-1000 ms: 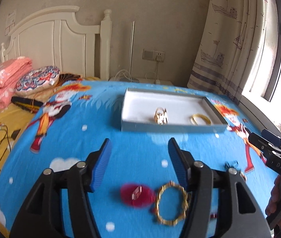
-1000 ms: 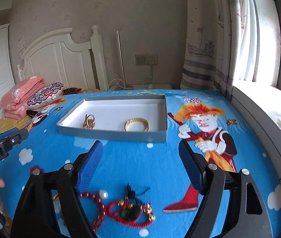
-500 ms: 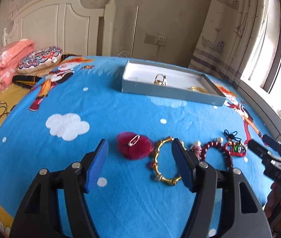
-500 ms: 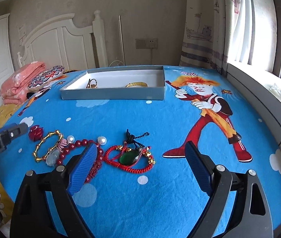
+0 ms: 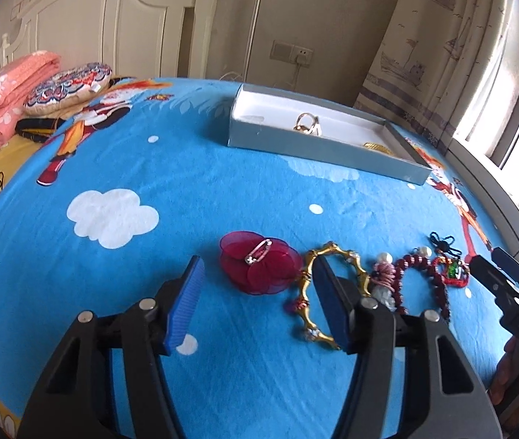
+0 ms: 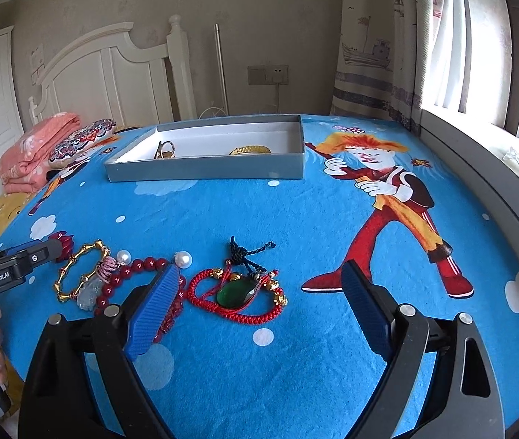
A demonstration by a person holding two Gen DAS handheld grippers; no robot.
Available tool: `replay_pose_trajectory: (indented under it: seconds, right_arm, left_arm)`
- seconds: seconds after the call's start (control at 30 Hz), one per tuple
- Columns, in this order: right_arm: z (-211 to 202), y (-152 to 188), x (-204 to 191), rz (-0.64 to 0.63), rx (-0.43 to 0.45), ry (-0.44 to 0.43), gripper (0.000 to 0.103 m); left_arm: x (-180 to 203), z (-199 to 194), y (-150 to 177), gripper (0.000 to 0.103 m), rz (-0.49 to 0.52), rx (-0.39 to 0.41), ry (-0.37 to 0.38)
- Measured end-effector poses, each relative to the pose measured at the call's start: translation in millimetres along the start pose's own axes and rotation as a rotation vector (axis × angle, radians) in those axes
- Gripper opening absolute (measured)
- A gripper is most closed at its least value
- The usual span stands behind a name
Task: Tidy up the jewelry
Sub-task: 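Grasp the red flower brooch with the left tool while the right tool grasps the green pendant's black cord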
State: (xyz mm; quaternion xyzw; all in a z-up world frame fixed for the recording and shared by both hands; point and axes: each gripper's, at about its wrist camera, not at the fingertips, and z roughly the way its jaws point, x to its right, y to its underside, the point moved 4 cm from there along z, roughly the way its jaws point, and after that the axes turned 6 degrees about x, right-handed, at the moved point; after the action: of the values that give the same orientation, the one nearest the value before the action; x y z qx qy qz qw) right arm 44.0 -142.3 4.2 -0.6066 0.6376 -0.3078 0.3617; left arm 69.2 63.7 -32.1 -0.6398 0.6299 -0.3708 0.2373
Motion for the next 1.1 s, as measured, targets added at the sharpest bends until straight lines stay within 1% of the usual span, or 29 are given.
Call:
replay_pose_trajectory:
  seconds: [0.07,0.17,0.2,0.33,0.57,0.6,0.67,0.73,0.77,0.9,1.03,1.1]
  right_arm:
    - [0,0,1,0.003,-0.002,-0.003,0.084]
    - [1,0,1,0.006,-0.006,-0.005,0.084]
    - [1,0,1,0.006,-0.007,-0.006,0.084]
    - [3,-1,1,0.013,-0.013,-0.009,0.084]
    - [7,0,2,0.017,-0.036,-0.002,0.084]
    - [9,0,2,0.018,-0.05,-0.001,0.081]
    - [18,3,5,0.035,-0.103,-0.016,0.061]
    - [26,4,8,0.06,-0.15,-0.033,0.054]
    - [27,4,8,0.059,-0.157,-0.034,0.052]
    - [29,-1,-2,0.015,-0.165,-0.047,0.052]
    - [34,-9,-4,-0.007,-0.158,-0.046,0.05]
    - [44,-9,-4,0.003,-0.194,-0.059,0.046]
  left_arm:
    - [-1,6,-1,0.056,-0.003,-0.012,0.004]
    - [-1,11,-2,0.052,0.001,-0.028,-0.001]
    - [0,12,-2,0.046,0.005,-0.029,0.003]
    - [3,13,-1,0.045,0.029,-0.026,-0.013]
    - [5,3,-6,0.045,0.04,0.011,-0.028]
    - [5,1,-7,0.045,0.037,0.014,-0.026]
    - [5,0,-7,0.045,0.035,0.018,-0.026]
    - [5,-2,-7,0.045,0.034,0.02,-0.025]
    - [5,-2,-7,0.045,0.033,0.02,-0.022]
    - [7,-3,-7,0.045,0.032,0.024,-0.015]
    - [7,-5,-7,0.045,0.028,0.029,-0.014]
    - [7,-6,-7,0.045,0.025,0.033,-0.014]
